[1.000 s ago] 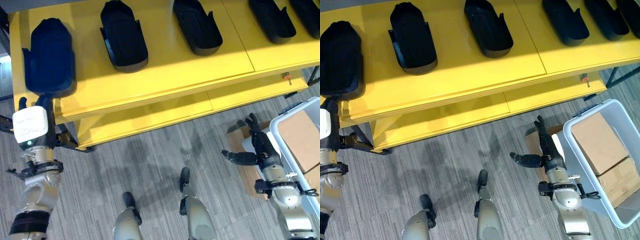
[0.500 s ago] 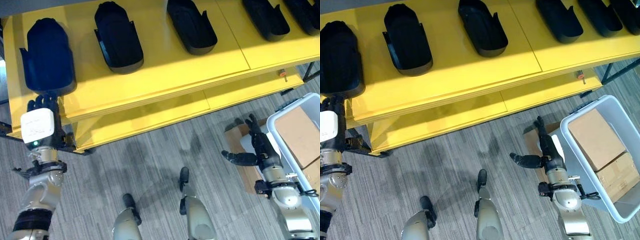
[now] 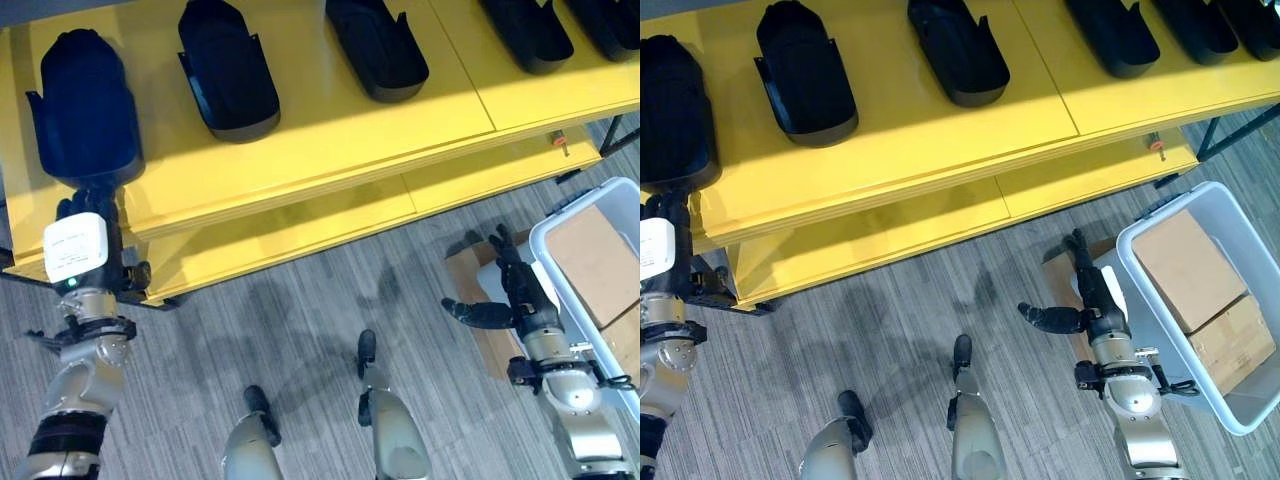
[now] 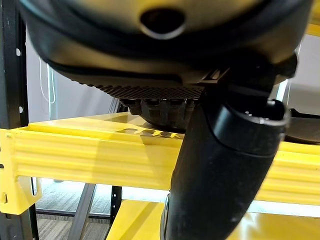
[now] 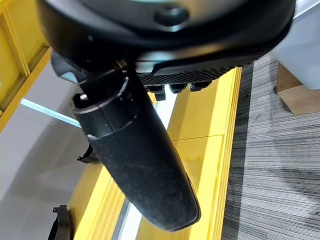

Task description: Move parts from the plastic box to the shelf.

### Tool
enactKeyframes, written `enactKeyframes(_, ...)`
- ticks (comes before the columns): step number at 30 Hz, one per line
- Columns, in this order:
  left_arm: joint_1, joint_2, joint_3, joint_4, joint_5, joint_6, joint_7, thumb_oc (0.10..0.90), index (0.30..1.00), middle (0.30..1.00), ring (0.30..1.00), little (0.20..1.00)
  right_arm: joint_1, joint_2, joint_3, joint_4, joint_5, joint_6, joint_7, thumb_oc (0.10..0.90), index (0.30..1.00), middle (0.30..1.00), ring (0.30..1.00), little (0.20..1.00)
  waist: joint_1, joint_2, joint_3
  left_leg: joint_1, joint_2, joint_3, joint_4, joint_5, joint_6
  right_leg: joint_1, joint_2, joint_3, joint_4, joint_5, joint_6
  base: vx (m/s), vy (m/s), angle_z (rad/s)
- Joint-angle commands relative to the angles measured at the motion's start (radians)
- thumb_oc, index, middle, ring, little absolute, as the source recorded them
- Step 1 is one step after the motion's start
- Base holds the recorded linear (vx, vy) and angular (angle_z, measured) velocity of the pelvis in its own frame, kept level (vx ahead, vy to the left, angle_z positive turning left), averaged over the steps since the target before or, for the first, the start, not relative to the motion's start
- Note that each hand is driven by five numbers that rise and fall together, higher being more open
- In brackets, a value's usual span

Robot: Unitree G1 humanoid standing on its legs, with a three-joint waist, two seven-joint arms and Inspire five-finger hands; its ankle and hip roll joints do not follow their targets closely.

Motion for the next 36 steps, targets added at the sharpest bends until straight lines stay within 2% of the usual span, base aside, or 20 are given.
enactKeyframes(1,-0.089,0.093,0.058,0.008,-0.038,-0.007,0.052,0.9,1.0,1.0,1.0,1.0,-0.06,-0.064,-0.055,-0.079,0.017,-0.089,-0.027,0.9,1.0,1.0,1.0,1.0,-0.005,0.016,-0.025,0.05,-0.057,-0.041,-0.131,0.024,0.046,0.122,-0.038,-0.045,0.06,-0.161,0.072,0.0,0.0,0.0)
enactKeyframes(22,-0.138,0.148,0.023,0.128,-0.086,-0.003,0.053,0.9,1.0,1.0,1.0,1.0,-0.057,-0.078,-0.06,-0.08,0.021,-0.098,-0.034,0.9,1.0,1.0,1.0,1.0,-0.023,0.008,-0.014,0.018,-0.061,-0.023,-0.109,0.018,0.05,0.089,-0.046,-0.028,0.058,-0.141,0.079,0.0,0.003,0.0)
enactKeyframes(36,-0.141,0.161,0.032,0.102,-0.087,-0.004,0.055,0.9,1.0,1.0,1.0,1.0,-0.064,-0.081,-0.061,-0.069,0.019,-0.1,-0.041,0.9,1.0,1.0,1.0,1.0,-0.027,0.004,-0.021,0.011,-0.073,0.002,-0.109,0.009,0.056,0.082,-0.056,-0.017,0.04,-0.117,0.092,0.01,0.019,-0.01)
